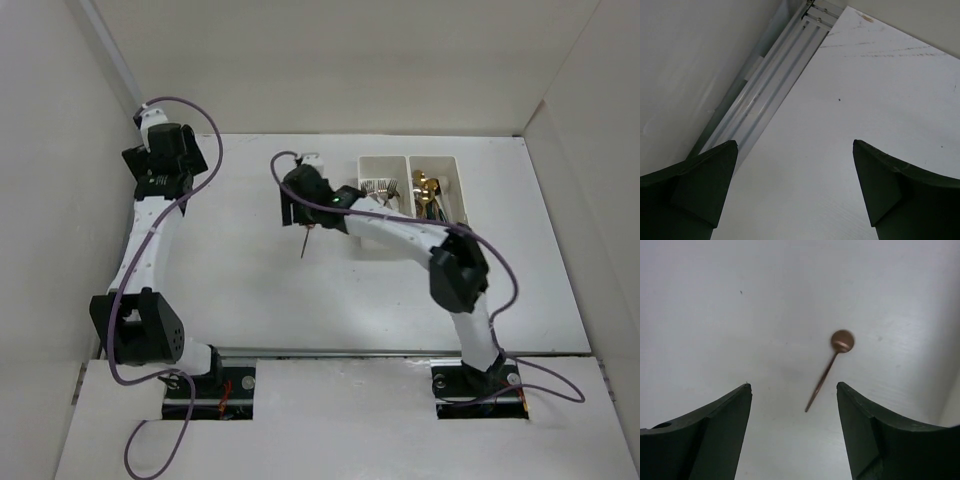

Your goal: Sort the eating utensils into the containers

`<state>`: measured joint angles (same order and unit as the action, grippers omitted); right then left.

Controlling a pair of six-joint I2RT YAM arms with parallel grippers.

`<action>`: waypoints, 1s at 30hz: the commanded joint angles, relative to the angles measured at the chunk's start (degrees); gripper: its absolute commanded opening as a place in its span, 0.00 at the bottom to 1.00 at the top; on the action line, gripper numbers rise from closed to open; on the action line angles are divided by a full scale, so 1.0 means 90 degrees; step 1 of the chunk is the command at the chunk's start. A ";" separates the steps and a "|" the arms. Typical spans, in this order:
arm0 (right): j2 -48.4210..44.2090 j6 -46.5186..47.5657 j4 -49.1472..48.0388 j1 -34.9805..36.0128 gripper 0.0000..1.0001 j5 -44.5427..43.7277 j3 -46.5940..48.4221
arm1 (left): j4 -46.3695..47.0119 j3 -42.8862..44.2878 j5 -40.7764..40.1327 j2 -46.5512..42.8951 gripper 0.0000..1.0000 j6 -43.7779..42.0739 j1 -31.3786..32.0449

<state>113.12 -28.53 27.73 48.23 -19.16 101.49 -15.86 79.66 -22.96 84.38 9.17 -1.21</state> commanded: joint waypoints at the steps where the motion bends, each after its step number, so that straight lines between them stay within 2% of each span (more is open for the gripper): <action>1: 0.1022 -0.1028 0.1000 0.0100 0.74 -0.0273 0.0965 | 0.0111 -0.0442 -0.0125 -0.0547 0.99 0.0193 -0.0079; 5: 0.1815 -0.1643 0.1381 0.0188 0.70 -0.1054 0.1534 | 0.0180 -0.0579 -0.0056 -0.0762 0.99 0.0192 -0.0139; 8: 0.1874 -0.1868 0.1266 0.0188 0.67 -0.1211 0.1196 | 0.0238 -0.0579 0.0002 -0.0888 0.99 0.0134 -0.0139; 13: 0.2263 -0.1752 0.1206 0.0188 0.66 -0.0821 0.1057 | 0.0238 -0.0579 0.0187 -0.0889 0.99 0.0134 -0.0197; 20: 0.3299 -0.1342 0.1956 0.0188 0.61 -0.0567 0.2208 | 0.0238 -0.0579 0.0188 -0.0889 0.99 0.0075 -0.0256; 23: 0.3300 -0.1263 0.1891 0.0188 0.57 -0.0567 0.2210 | 0.0238 -0.0579 0.0188 -0.0889 0.99 0.0075 -0.0256; 26: 0.3242 -0.1117 0.1763 0.0188 0.38 -0.0421 0.2015 | 0.0238 -0.0579 0.0188 -0.0889 0.99 0.0075 -0.0314; 27: 0.3242 -0.1117 0.1676 0.0130 0.17 -0.0343 0.2014 | 0.0238 -0.0579 0.0188 -0.0889 0.99 0.0075 -0.0314; 28: 0.3242 -0.1117 0.1675 0.0130 0.07 -0.0245 0.2014 | 0.0238 -0.0579 0.0188 -0.0889 0.99 0.0075 -0.0314; 29: 0.3242 -0.1117 0.1675 0.0130 0.00 -0.0177 0.2014 | 0.0238 -0.0579 0.0188 -0.0889 0.99 0.0075 -0.0314; 30: 0.3242 -0.1117 0.1675 0.0130 0.00 -0.0176 0.2014 | 0.0238 -0.0579 0.0188 -0.0889 0.99 0.0075 -0.0314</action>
<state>140.18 -38.96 40.77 49.43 -24.71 121.03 -15.59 74.56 -21.12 78.78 9.91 -3.73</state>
